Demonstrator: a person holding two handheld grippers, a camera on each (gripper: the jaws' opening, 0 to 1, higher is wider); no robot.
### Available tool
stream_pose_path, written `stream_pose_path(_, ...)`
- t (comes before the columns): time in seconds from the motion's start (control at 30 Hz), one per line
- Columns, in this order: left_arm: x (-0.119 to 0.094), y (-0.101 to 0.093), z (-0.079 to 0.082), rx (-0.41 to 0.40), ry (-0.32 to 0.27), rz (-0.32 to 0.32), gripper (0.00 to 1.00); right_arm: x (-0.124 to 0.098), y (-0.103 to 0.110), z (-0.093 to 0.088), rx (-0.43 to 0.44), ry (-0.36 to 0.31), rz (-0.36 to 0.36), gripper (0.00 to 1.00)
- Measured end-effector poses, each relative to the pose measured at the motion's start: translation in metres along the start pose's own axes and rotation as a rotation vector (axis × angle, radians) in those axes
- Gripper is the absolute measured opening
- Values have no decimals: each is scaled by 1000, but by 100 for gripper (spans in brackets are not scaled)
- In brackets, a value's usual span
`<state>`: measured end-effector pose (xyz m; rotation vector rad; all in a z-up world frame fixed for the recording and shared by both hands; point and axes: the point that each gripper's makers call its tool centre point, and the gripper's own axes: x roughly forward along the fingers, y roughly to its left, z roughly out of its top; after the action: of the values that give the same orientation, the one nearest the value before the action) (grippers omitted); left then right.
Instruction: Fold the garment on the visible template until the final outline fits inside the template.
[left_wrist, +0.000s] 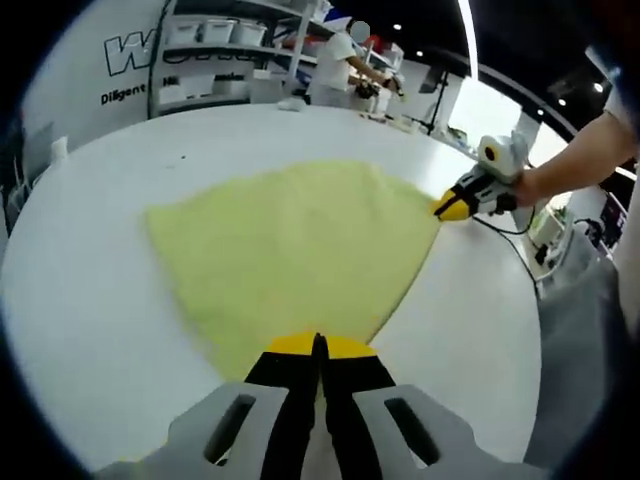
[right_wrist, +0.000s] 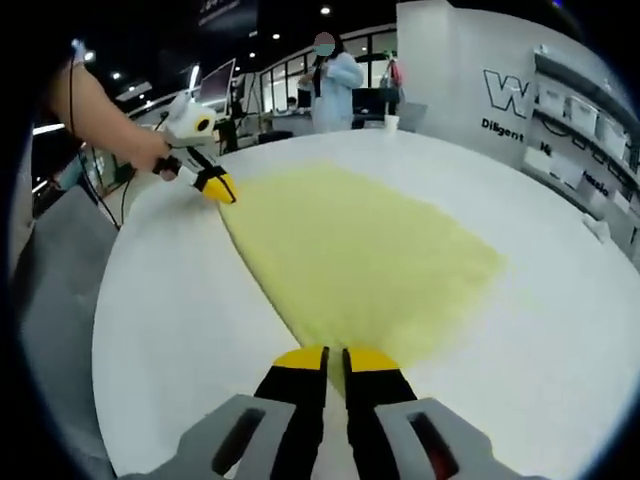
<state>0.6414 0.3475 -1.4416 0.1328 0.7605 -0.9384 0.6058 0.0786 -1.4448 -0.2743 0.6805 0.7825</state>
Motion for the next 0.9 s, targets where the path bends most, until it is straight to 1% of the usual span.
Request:
stream_pose_path(0.07, -3, 4, -3, -8, 1, 6, 0, -5, -4, -6, 4, 5, -8, 0)
stream_pose_path(0.27, -8, 8, -6, -11, -2, 18, 0, -13, -10, -8, 38, -1, -27, 0)
stream_pose_path(0.47, -13, 11, -8, -16, -3, 27, 0, -18, -14, -14, 56, 11, -42, 1)
stream_pose_path(0.57, -16, 13, -10, -13, 5, 36, 0, -22, -16, -16, 58, 21, -51, 4)
stream_pose_path(0.67, -22, 15, -11, -17, 9, 49, 1, -26, -17, -17, 59, 24, -57, 4)
stream_pose_path(0.8, -30, 23, -18, -25, 29, 80, 0, -30, -19, -17, 66, 22, -69, 4)
stream_pose_path(0.9, -36, 26, -22, -35, 39, 90, 0, -34, -20, -16, 73, 19, -79, 5)
